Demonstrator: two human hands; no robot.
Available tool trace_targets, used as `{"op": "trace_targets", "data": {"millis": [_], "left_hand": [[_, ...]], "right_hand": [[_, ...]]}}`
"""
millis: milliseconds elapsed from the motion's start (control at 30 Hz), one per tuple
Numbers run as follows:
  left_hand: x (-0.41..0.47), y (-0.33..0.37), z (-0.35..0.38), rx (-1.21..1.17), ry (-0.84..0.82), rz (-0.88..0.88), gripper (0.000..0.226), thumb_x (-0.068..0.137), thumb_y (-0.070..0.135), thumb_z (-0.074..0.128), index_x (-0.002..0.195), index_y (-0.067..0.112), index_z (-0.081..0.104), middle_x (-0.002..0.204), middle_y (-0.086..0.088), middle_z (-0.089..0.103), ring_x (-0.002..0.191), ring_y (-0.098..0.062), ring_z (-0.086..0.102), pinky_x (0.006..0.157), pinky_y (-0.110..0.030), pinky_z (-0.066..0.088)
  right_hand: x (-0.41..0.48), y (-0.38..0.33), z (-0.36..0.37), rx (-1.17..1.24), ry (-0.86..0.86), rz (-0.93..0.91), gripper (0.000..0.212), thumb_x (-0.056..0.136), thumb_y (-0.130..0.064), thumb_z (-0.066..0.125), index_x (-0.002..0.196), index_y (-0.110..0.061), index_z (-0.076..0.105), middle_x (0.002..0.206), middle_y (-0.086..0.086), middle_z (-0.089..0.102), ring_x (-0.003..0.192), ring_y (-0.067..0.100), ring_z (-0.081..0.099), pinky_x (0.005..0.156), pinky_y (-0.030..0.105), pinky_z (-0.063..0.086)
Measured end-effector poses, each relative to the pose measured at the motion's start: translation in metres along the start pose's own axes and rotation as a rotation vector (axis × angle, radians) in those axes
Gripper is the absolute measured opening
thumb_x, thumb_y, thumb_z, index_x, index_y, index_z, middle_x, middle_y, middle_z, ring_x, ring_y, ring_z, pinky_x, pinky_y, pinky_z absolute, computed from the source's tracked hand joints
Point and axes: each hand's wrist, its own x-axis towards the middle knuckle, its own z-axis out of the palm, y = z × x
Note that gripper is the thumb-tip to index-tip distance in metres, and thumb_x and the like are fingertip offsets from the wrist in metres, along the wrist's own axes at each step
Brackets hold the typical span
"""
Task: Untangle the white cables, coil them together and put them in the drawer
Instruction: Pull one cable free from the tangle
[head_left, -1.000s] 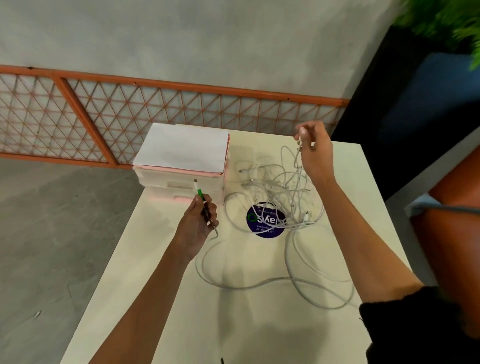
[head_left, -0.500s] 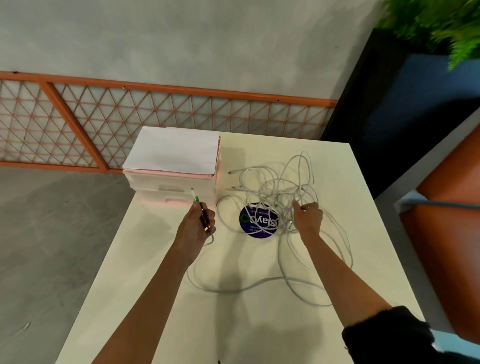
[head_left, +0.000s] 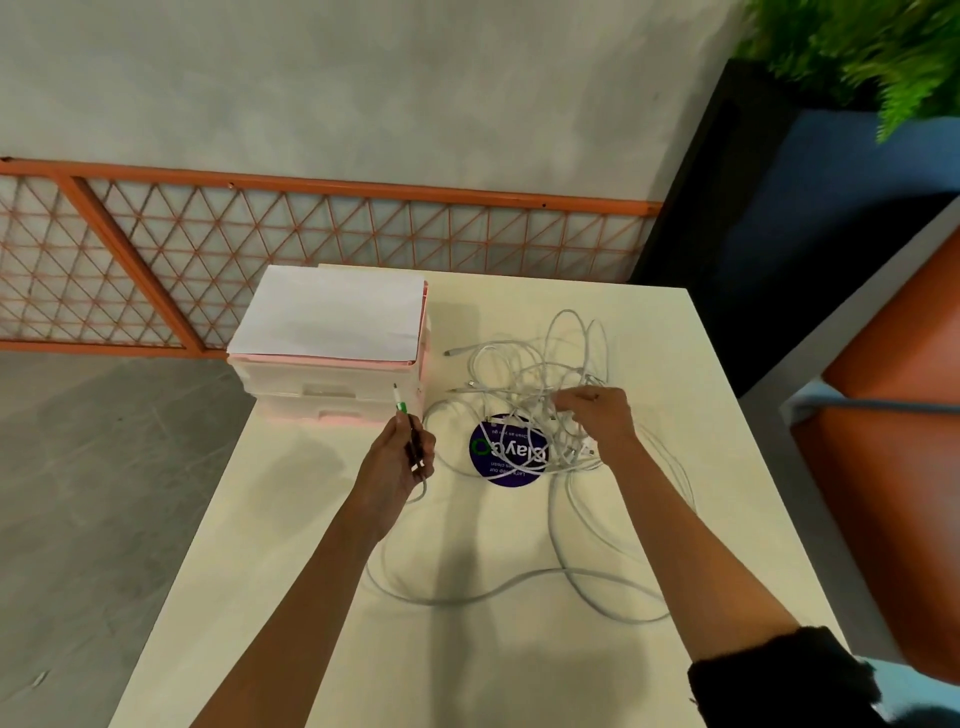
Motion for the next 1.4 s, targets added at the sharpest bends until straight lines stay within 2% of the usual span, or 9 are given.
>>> {"op": "trace_targets", "data": {"millis": [233,367,533,700,1000,1133,1200,1300,1400], "left_hand": [[0.004,0.004,0.006,-0.018,0.0,0.0,0.037,0.104,0.036,0.028,0.077,0.016,0.043,0.055,0.001,0.053,0.043,-0.011,0.041,0.046,-0.02,0.035],[0.005,0.007,0.008,0.041,0.038,0.021,0.039,0.102,0.042,0.032,0.076,0.015,0.043,0.059,0.0,0.055,0.046,-0.01,0.045,0.047,-0.021,0.032],[0.002,0.011,0.015,0.095,0.027,0.061,0.025,0.099,0.037,0.042,0.097,0.016,0.055,0.086,-0.001,0.071,0.068,-0.009,0.066,0.046,-0.018,0.036],[-0.003,0.01,0.021,0.099,-0.072,0.064,0.013,0.099,0.025,0.046,0.09,0.019,0.053,0.115,-0.008,0.069,0.103,-0.023,0.067,0.048,-0.018,0.036],[-0.007,0.004,0.019,0.139,-0.088,0.109,0.03,0.092,0.012,0.055,0.074,0.022,0.035,0.099,0.001,0.074,0.092,-0.015,0.07,0.066,-0.026,0.043],[-0.005,0.005,0.016,0.122,-0.007,0.186,0.029,0.095,0.009,0.053,0.074,0.021,0.036,0.088,0.004,0.074,0.082,-0.011,0.071,0.061,-0.023,0.043],[-0.005,0.006,0.014,0.138,0.021,0.215,0.033,0.094,0.006,0.056,0.074,0.02,0.033,0.087,0.003,0.073,0.079,-0.01,0.07,0.058,-0.022,0.043],[-0.004,0.006,0.013,0.207,0.034,0.25,0.036,0.09,0.005,0.061,0.073,0.018,0.032,0.094,-0.008,0.068,0.077,-0.012,0.069,0.054,-0.02,0.044],[-0.004,0.003,0.016,0.263,0.035,0.288,0.038,0.088,0.006,0.064,0.073,0.017,0.031,0.093,-0.014,0.068,0.077,-0.015,0.069,0.054,-0.021,0.043]], "right_hand": [[-0.019,-0.086,-0.013,0.21,-0.098,-0.246,0.017,0.082,-0.015,0.071,0.091,0.0,0.072,0.076,0.002,0.071,0.062,0.004,0.061,0.054,0.006,0.044],[-0.031,-0.123,-0.025,0.287,-0.146,-0.345,0.01,0.082,-0.016,0.068,0.075,-0.01,0.072,0.077,0.003,0.07,0.076,0.013,0.059,0.074,0.023,0.046],[-0.043,-0.12,-0.024,0.317,-0.254,-0.307,0.01,0.084,-0.01,0.064,0.076,-0.009,0.07,0.078,0.004,0.07,0.082,0.016,0.061,0.083,0.035,0.051],[-0.052,-0.08,-0.005,0.371,-0.313,-0.154,0.007,0.087,-0.007,0.062,0.084,-0.002,0.066,0.085,0.013,0.071,0.089,0.025,0.069,0.09,0.048,0.051],[-0.058,-0.052,0.009,0.594,-0.316,-0.05,0.01,0.089,0.0,0.059,0.08,-0.001,0.064,0.072,0.007,0.071,0.071,0.019,0.071,0.078,0.035,0.058],[-0.057,-0.037,0.001,0.436,-0.327,-0.018,0.004,0.084,0.0,0.065,0.084,-0.003,0.062,0.088,0.015,0.07,0.074,0.023,0.071,0.073,0.031,0.056],[-0.055,-0.023,-0.001,0.195,-0.211,-0.057,0.031,0.075,-0.002,0.075,0.1,-0.007,0.057,0.1,0.014,0.065,0.081,0.022,0.064,0.071,0.027,0.053],[-0.047,-0.012,-0.002,-0.367,-0.003,-0.412,0.075,0.065,-0.015,0.084,0.13,-0.022,0.046,0.122,0.002,0.044,0.103,0.013,0.047,0.086,0.028,0.043],[-0.045,-0.025,0.002,-0.703,-0.14,-0.646,0.062,0.072,-0.027,0.076,0.128,-0.038,0.054,0.134,-0.01,0.044,0.122,0.013,0.036,0.103,0.039,0.023]]}}
